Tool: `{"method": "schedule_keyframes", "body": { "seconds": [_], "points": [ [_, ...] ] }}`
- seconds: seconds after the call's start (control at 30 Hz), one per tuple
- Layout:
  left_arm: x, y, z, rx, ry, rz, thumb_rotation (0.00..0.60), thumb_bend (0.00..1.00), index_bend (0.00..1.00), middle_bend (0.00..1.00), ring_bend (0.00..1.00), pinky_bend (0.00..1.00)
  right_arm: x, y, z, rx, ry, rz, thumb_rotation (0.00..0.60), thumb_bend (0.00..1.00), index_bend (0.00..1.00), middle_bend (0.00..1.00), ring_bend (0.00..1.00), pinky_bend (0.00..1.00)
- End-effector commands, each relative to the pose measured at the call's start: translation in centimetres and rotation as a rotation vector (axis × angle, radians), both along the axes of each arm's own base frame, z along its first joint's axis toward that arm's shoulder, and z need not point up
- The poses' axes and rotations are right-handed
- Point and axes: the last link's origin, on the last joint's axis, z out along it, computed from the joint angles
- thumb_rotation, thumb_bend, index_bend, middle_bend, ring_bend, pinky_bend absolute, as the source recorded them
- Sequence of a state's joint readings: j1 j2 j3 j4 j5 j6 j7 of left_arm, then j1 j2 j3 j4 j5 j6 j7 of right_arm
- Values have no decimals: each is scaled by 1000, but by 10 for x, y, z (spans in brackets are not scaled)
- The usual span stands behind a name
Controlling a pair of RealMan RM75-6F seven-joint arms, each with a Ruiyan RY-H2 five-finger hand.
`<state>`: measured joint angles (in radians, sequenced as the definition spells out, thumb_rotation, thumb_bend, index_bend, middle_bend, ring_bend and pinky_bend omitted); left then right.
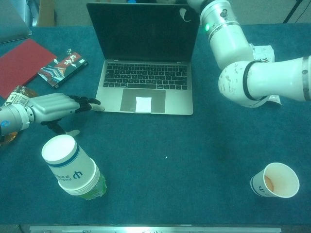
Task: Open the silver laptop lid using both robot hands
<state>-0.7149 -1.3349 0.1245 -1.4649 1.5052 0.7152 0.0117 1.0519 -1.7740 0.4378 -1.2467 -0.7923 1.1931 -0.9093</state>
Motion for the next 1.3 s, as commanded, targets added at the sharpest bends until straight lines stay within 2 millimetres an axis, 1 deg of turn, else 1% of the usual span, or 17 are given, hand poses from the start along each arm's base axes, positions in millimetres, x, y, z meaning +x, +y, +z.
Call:
{"method": "schedule_keyframes", "body": {
  "seconds": [0.03, 0.2, 0.67, 0.83, 1.0, 1.13, 1.3],
  "points": [
    [0, 0, 0, 0, 1, 1, 501, 417, 51, 0, 0, 56, -1, -4, 2, -8, 2, -6, 600, 274, 87, 145, 10, 117],
    [-1, 0, 0, 0, 3, 3, 500, 417, 51, 0, 0, 56, -4, -13, 6, -30, 4, -24, 600, 245, 87, 145, 10, 117],
    [-2, 1, 1, 4, 6, 7, 499, 417, 51, 0, 0, 56, -12, -36, 15, -81, 9, -71, 600, 245, 87, 145, 10, 117],
    [-3, 1, 0, 5, 7, 8, 501, 417, 51, 0, 0, 56, -15, -40, 16, -90, 13, -81, 600, 245, 87, 145, 10, 117],
    [-1, 2, 2, 12, -1, 10, 502, 417, 51, 0, 0, 56, -11, -37, 17, -75, -24, -63, 600, 245, 87, 145, 10, 117],
    [0, 3, 5, 20, -7, 9, 498, 417, 51, 0, 0, 56, -6, -29, 23, -53, -65, -37, 600, 245, 87, 145, 10, 117],
    [1, 3, 12, 39, -22, 11, 498, 416, 51, 0, 0, 56, -3, -14, 35, -25, -110, -4, 600, 245, 87, 145, 10, 117]
  ]
}}
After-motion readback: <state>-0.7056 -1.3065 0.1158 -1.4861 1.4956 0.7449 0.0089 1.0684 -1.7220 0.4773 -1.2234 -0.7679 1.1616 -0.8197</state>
